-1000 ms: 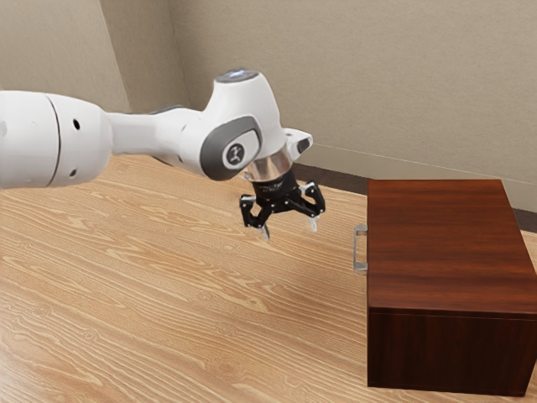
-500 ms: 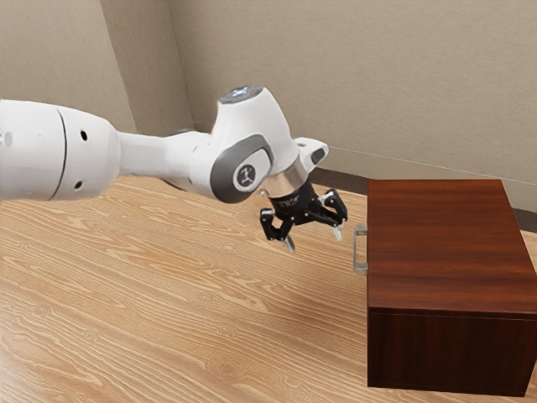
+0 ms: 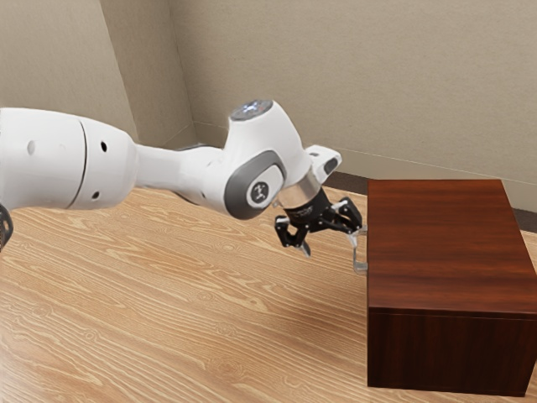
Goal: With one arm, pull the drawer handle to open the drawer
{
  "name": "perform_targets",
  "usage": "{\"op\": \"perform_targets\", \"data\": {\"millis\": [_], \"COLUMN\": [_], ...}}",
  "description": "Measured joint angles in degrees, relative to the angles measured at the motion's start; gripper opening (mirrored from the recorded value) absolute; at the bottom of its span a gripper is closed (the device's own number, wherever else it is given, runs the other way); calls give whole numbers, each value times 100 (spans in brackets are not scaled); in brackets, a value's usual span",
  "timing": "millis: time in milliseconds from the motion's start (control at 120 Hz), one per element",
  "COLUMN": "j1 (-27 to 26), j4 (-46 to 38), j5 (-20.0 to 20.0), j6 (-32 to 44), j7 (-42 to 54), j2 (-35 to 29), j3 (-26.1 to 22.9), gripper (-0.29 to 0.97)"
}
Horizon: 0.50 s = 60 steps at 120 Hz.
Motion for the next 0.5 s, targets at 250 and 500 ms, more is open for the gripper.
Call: {"op": "perform_targets", "data": {"millis": [250, 500], "j1": [-71, -68], "j4": [2, -25], "j5": [0, -11], "j6": [139, 160], "j7": [45, 54], "j2": [80, 76], "j3": [0, 0], "gripper": [61, 51]}}
